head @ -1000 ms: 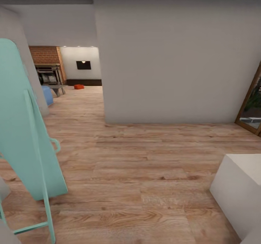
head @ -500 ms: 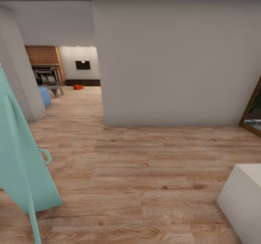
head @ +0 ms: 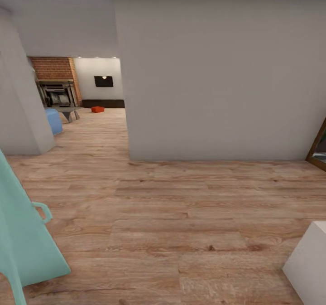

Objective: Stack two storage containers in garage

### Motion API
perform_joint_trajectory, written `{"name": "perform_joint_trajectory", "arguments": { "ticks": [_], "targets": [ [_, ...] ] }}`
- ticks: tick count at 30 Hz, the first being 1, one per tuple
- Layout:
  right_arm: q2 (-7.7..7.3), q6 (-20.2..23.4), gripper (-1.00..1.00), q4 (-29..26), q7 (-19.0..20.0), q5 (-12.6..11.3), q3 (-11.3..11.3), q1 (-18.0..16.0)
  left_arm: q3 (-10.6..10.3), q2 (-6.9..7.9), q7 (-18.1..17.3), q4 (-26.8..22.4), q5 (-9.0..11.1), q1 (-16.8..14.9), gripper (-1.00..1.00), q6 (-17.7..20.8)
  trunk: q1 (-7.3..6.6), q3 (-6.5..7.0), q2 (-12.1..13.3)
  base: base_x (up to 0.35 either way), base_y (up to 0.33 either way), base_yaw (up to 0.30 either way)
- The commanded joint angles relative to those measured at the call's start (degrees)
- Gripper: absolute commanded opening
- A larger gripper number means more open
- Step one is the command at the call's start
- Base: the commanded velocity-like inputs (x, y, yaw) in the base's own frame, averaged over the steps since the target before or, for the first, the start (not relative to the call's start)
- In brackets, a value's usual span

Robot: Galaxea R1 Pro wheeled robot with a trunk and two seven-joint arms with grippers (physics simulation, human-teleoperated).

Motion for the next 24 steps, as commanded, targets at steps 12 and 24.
{"name": "perform_joint_trajectory", "arguments": {
  "ticks": [12, 24],
  "targets": [
    [-0.01, -0.36, 1.0, 0.17, -0.04, -0.59, 0.47, -0.06, -0.05, 0.0, 0.11, -0.02, 0.37, -0.03, 1.0, 0.2, 0.03, -0.06, -0.03, 0.322, 0.0, 0.245],
    [-0.01, -0.35, 1.0, 0.17, -0.03, -0.59, 0.47, -0.06, -0.05, 0.0, 0.1, -0.02, 0.37, -0.04, 1.0, 0.2, 0.03, -0.06, -0.03, 0.322, 0.0, 0.116]
  ]
}}
